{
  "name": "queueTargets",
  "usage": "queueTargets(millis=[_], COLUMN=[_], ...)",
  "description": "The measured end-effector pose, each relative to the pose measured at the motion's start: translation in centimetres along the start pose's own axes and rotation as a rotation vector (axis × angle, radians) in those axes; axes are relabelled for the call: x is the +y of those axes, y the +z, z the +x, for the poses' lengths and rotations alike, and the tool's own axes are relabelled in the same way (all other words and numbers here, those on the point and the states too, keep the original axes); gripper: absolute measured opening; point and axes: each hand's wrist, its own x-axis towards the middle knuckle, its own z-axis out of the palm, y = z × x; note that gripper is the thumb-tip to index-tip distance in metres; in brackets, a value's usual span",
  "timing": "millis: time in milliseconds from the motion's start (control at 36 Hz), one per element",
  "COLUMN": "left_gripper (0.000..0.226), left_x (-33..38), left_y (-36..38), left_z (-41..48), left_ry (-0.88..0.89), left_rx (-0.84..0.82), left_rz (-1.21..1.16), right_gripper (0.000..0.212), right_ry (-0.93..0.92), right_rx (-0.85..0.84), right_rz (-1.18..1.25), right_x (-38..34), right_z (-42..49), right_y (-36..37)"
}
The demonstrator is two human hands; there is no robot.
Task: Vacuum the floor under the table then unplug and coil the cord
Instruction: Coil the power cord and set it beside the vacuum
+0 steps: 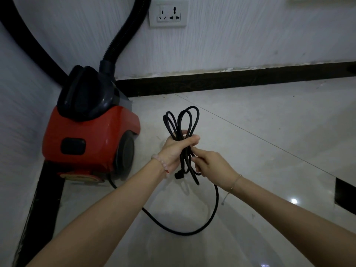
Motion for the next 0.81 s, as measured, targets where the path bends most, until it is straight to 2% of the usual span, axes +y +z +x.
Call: queueTargets(millis=[56,139,194,306,389,528,611,694,778,806], left_gripper=[0.045,0.02,0.006,0.006,0.006,0.015,0.023,0.024,0.023,0.023], left_x=[-0.3,-0.2,0.3,1.3,2.2,4.2,5.0,5.1,4.9,4.8], left_y=[0.2,0.2,0.0,-0.8,-1.1,-1.8,-2.2,-2.8,-3.3,-3.5], left_z=[0.2,0.5,0.7,1.1,1.6,1.9,1.4,1.0,0.5,0.5], left_ry=[0.028,0.08,0.117,0.119,0.104,0.093,0.071,0.056,0.052,0.051], left_rx=[0.121,0.247,0.251,0.185,0.174,0.118,0.063,0.061,0.092,0.101], left_rz=[0.066,0.012,-0.073,-0.232,-0.377,-0.507,-0.625,-0.667,-0.69,-0.702], right_gripper=[0.037,0.04,0.038,0.027,0.03,0.016,0.019,0.016,0.049,0.051], right_ry=[-0.013,-0.026,0.006,0.202,0.313,0.38,0.412,0.457,0.46,0.459], right_rx=[-0.039,-0.129,-0.141,-0.019,0.021,-0.253,-0.409,-0.466,-0.475,-0.475], right_rz=[-0.079,-0.049,0.122,0.614,0.75,0.749,0.684,0.866,1.078,1.111], right_x=[-0.1,-0.5,-0.4,0.3,1.2,3.1,4.9,6.6,8.4,8.9], right_z=[-0.2,-0.6,-1.0,-2.0,-2.9,-4.7,-5.7,-5.8,-5.3,-5.1], right_y=[-0.1,0.0,0.1,0.1,0.7,1.6,1.7,1.2,0.1,-0.1])
